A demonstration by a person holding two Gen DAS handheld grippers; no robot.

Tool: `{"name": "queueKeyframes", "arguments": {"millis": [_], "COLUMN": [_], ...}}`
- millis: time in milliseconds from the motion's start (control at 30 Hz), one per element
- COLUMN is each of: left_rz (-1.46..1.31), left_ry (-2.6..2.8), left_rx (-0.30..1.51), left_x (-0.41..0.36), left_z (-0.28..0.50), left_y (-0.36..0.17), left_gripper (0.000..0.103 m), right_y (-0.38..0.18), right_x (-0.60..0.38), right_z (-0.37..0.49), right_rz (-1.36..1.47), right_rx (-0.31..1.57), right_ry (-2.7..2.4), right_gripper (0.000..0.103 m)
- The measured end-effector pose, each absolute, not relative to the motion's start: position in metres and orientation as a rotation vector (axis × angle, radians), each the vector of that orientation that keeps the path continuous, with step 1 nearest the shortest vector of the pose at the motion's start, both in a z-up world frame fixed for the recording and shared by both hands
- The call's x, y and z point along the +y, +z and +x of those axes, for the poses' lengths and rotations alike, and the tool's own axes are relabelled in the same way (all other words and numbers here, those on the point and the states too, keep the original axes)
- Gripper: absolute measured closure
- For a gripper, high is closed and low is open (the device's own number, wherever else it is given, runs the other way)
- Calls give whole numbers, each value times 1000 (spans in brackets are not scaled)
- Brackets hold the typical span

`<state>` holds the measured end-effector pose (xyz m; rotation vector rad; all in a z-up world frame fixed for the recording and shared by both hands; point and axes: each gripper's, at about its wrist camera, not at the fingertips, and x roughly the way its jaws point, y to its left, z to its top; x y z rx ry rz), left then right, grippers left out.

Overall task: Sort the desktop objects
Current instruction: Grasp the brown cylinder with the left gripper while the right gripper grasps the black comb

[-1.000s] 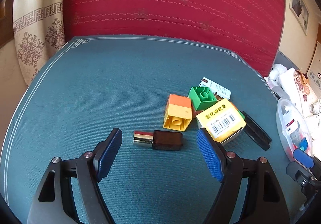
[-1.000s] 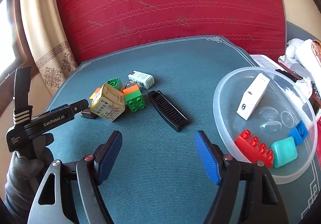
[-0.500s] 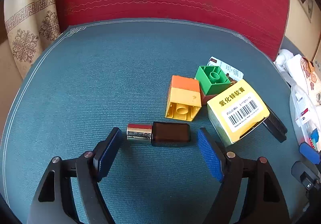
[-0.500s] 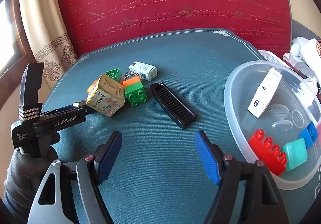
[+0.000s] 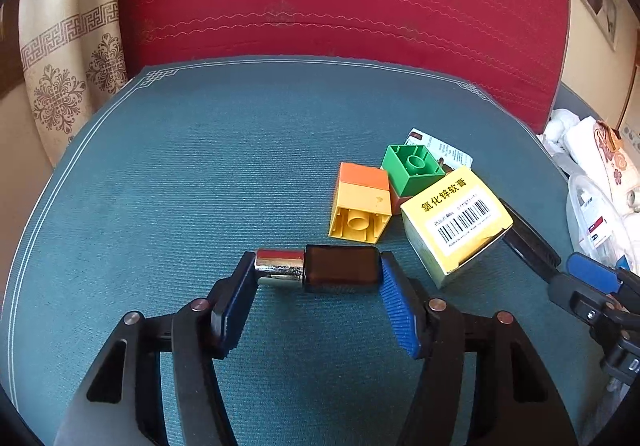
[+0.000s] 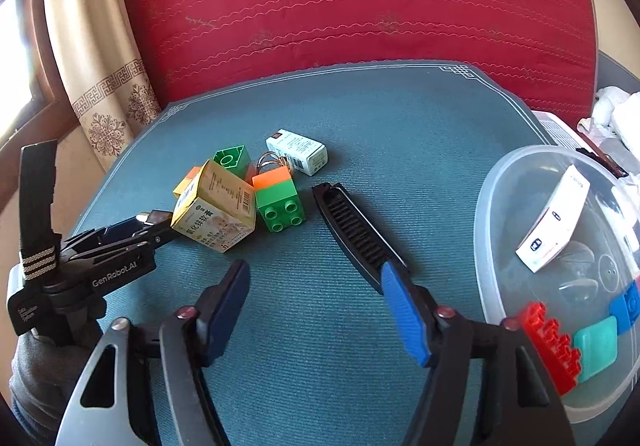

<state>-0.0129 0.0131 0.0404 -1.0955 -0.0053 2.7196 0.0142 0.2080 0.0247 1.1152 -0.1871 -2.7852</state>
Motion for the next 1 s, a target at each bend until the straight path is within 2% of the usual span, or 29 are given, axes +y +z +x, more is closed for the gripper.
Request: {"name": "queueKeyframes", "arguments": {"millis": [100,333,533,700,867,933,1000], "left_rz": [-1077,-1058,-1060,-1060,-1061,-1064,-1072], "left_ry": [2739,2766,2771,2768,2768,2763,2751], "left_rx": [-9,-25,-43,-41,-47,-58,-79], "left_x": [3,2,4,5,7,6,6], "left_z": [-6,-1,-1,0,1,0,0], "left_y": [43,46,47,46,46,46,46], "left_gripper": [40,40,40,40,40,40,40], "right_y": [21,17,7,1,1,1,0], "right_x": [202,197,200,212,211,211,211], "right_z": [2,-28,-45,-52,-50,-48,-42], "right_rz": [1141,1162,1222,1259,1256,1253,1247], "right_rx": [-133,24,59,-13,15,16,10], "right_ry": [-2787,-2862,-2846,-2824,-2824,-2817,-2811], "right_gripper": [48,49,49,48,49,53,61]}}
